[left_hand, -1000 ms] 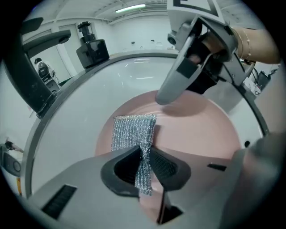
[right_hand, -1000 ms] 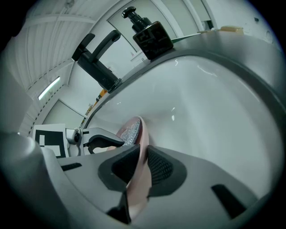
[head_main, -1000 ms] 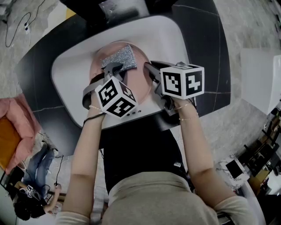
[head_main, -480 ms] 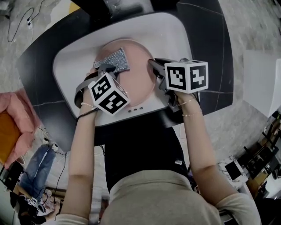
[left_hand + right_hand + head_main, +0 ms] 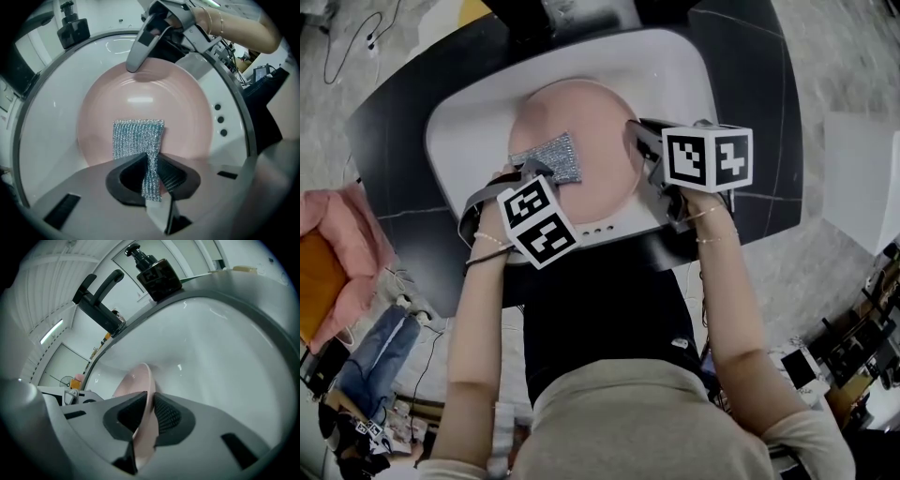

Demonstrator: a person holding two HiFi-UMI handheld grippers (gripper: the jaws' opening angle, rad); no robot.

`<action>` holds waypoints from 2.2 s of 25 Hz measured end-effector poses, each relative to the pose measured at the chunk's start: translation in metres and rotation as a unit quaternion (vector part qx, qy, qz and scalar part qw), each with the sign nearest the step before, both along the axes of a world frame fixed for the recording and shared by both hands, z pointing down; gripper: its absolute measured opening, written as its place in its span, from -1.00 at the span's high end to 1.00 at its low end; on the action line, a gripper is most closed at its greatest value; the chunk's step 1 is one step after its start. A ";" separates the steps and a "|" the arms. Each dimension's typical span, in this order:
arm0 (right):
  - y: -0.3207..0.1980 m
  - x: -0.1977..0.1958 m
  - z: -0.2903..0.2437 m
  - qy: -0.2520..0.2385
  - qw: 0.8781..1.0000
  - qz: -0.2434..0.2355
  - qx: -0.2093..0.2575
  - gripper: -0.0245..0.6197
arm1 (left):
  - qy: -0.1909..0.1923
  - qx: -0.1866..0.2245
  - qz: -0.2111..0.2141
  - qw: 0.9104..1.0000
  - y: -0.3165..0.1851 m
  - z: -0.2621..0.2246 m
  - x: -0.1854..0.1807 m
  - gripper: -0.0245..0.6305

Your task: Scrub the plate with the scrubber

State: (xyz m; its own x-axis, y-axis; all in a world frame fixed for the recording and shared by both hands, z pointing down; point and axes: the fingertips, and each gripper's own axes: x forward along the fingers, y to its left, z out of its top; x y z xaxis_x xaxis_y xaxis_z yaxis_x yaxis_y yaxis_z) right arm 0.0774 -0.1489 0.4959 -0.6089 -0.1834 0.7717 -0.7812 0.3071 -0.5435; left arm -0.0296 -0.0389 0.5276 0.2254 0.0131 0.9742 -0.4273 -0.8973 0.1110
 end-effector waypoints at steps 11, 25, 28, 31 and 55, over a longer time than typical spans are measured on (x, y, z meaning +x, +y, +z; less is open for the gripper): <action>-0.002 -0.001 -0.002 0.002 1.000 0.000 0.004 0.75 | 0.031 -0.025 0.059 0.997 0.037 -0.019 0.031 0.69; -0.002 0.000 -0.008 0.007 1.000 0.001 0.020 0.75 | 0.115 -0.039 0.014 0.992 0.030 -0.038 0.072 0.69; -0.002 0.002 -0.007 0.013 1.000 -0.001 0.019 0.75 | 0.129 -0.033 0.002 0.991 0.022 -0.039 0.080 0.69; -0.001 0.003 -0.007 0.011 1.000 0.002 0.017 0.75 | 0.139 -0.018 -0.030 0.990 0.008 -0.040 0.089 0.69; 0.003 0.008 -0.001 0.007 1.000 -0.006 0.008 0.72 | 0.083 0.081 -0.129 0.985 -0.087 -0.008 0.058 0.69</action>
State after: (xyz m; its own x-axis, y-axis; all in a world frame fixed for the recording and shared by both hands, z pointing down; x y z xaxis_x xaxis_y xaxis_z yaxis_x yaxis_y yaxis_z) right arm 0.0858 -0.1462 0.4952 -0.6008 -0.1887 0.7768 -0.7846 0.3257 -0.5276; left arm 0.0288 -0.1254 0.5191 0.3563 -0.2185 0.9085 -0.6310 -0.7733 0.0615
